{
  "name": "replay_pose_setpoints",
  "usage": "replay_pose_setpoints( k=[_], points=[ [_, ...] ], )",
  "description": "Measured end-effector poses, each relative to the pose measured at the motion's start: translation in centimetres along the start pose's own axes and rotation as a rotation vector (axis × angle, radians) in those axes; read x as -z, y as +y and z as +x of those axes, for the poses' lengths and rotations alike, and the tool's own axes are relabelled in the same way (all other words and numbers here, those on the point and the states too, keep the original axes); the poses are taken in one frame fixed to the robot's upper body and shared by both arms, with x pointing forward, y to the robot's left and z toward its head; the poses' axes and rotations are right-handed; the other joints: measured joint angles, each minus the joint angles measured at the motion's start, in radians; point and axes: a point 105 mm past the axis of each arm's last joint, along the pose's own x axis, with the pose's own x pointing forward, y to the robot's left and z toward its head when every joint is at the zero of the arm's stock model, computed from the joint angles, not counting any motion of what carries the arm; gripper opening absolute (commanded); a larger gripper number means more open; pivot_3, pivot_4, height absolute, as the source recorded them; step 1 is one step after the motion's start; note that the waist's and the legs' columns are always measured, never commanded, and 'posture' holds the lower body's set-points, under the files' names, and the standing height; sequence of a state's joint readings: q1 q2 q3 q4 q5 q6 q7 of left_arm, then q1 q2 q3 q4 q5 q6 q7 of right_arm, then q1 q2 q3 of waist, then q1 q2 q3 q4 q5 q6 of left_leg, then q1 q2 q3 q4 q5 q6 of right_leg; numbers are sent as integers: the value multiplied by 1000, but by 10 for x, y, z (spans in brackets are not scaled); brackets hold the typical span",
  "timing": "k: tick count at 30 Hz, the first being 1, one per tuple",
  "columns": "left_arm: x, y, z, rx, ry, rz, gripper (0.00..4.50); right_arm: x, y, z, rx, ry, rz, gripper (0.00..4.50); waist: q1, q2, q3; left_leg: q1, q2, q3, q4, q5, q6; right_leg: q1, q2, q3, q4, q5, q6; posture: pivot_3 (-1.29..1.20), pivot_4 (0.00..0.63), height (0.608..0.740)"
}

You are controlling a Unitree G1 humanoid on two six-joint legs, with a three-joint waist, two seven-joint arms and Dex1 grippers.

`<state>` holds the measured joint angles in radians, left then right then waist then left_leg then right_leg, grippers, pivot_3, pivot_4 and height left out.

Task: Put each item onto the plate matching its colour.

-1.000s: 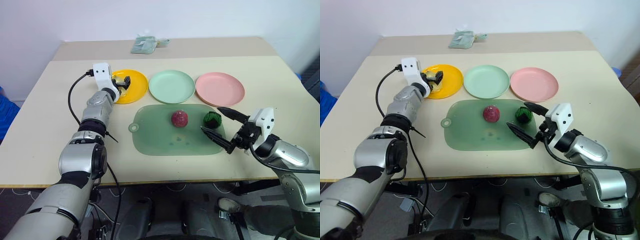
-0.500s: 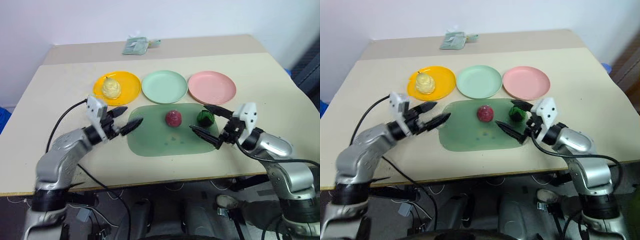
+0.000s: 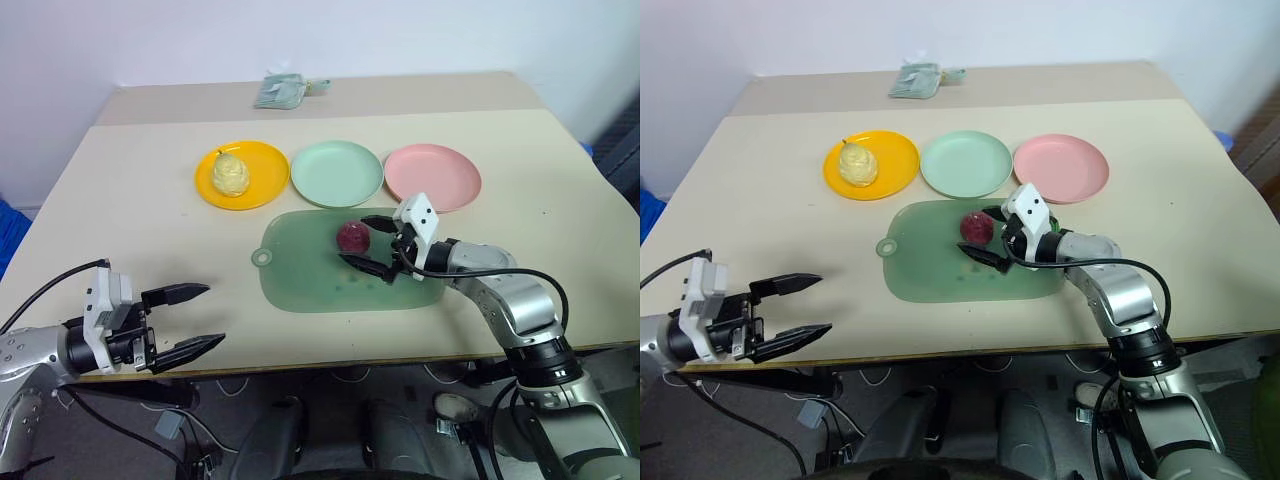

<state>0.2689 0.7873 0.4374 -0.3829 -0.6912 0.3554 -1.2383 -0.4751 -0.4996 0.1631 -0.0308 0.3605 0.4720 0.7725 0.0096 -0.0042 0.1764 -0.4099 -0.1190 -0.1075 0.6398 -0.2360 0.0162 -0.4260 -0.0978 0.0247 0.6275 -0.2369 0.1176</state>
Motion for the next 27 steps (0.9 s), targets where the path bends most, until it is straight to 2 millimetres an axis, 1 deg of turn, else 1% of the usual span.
replay_pose_setpoints(
  k=[3,6,10,14,21,27],
  points=[
    [-3,-3,-1,1,-2,26,4473,10,-4,4,8,41,12,4500,-2,0,0,0,0,0,-2,0,0,0,0,0,0,0,0,0,150,740],
    [-3,-4,-1,-1,-6,34,4473,14,-8,10,16,59,15,4500,-3,0,0,0,0,0,-3,1,-1,0,0,0,0,0,0,0,150,740],
    [-5,-4,0,-7,-20,42,4473,13,-12,17,34,53,-3,4500,-3,0,0,0,0,0,-3,1,-1,0,0,0,0,0,0,0,150,740],
    [-8,-5,2,-16,-35,49,4473,14,-8,26,25,30,6,4500,-6,0,0,0,0,0,-4,1,-1,0,1,0,0,0,0,0,150,740],
    [-5,-7,5,-34,-49,32,4473,0,-4,37,-1,-6,2,4500,-9,0,0,1,1,0,-8,2,-3,-1,1,0,1,1,1,0,150,740],
    [-5,-8,6,-45,-51,30,4473,1,-1,44,-20,-6,20,4500,-21,0,0,1,1,0,-9,3,-4,-1,1,0,1,1,1,0,150,740]
  ],
)
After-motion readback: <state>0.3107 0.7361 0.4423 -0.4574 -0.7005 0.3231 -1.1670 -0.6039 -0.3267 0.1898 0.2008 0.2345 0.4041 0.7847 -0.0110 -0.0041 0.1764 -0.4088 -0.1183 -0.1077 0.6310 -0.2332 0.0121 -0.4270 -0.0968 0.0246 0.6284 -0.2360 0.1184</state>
